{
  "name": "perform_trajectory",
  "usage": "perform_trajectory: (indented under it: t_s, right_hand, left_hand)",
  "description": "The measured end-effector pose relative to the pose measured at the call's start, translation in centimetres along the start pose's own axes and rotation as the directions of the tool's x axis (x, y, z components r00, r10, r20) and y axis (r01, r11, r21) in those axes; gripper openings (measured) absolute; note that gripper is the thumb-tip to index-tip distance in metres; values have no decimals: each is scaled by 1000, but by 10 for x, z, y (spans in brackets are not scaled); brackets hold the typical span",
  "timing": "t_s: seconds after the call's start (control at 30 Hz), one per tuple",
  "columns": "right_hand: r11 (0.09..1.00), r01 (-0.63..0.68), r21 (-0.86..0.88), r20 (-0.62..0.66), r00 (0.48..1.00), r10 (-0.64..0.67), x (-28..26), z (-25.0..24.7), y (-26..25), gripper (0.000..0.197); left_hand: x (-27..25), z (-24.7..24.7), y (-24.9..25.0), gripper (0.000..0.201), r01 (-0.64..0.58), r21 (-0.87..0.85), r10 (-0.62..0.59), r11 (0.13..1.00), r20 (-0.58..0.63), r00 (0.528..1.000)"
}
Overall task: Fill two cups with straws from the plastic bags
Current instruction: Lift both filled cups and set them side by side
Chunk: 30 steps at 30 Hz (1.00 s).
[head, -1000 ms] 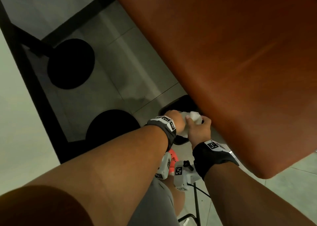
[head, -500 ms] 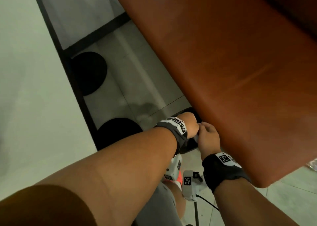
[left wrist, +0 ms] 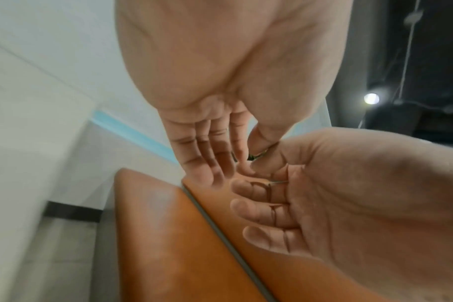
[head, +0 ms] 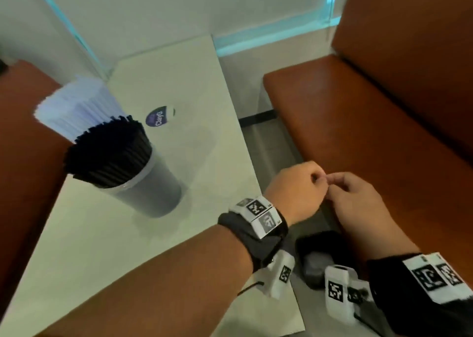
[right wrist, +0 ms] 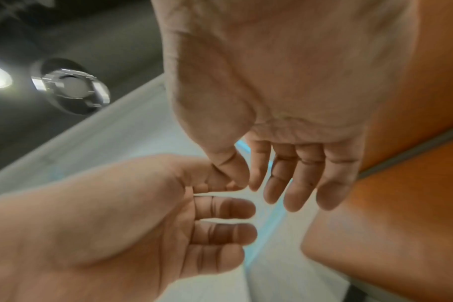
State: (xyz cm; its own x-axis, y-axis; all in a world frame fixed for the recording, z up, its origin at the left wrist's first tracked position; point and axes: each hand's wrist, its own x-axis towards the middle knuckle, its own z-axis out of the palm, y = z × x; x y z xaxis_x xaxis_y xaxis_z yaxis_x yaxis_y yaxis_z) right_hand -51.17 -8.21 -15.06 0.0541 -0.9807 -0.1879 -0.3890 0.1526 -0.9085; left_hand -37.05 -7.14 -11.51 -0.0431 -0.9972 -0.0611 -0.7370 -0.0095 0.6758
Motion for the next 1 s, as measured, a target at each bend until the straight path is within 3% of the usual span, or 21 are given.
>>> perform_trajectory:
  t_s: [0.07, 0.2, 0.37, 0.43, 0.57, 0.67, 0.77, 0.87, 1.0]
  right_hand:
    - [992, 121, -43, 96, 989, -116, -20, 29, -35, 11]
    - [971, 224, -87, 305, 934, -188, -59, 104, -80, 24]
    - [948, 289, -132, 424, 881, -210, -86, 196, -119, 70]
    - [963, 252, -100, 442, 878, -184, -93, 226, -129, 92]
    - [973, 223, -54, 414, 892, -181, -94, 268, -139, 117]
    - [972, 234, 24, 341, 912, -228, -85, 294, -138, 122]
    - [947, 270, 174, 284, 907, -311, -75, 314, -134, 130]
    - [929, 274, 249, 228, 916, -331, -63, 327, -129, 135]
    - [829, 362, 427, 177, 865, -469, -52, 335, -126, 111]
  left_hand:
    - [-34, -40, -23, 12, 30, -12, -30, 999, -80, 996]
    - [-104, -105, -77, 12, 156, -81, -171, 984, -235, 957]
    - [-189, -167, -145, 14, 256, -255, -335, 932, -346, 876]
    - [-212, -188, -171, 13, 305, -313, -413, 899, -379, 828]
    - [-224, -223, -221, 16, 374, -431, -552, 821, -433, 713]
    - [-207, -243, -253, 14, 374, -466, -581, 802, -461, 670]
    - [-178, -258, -279, 43, 414, -432, -594, 801, -483, 643]
    - [-148, -266, -297, 84, 400, -440, -587, 804, -480, 652]
    - [-116, -269, -313, 116, 326, -507, -572, 798, -466, 675]
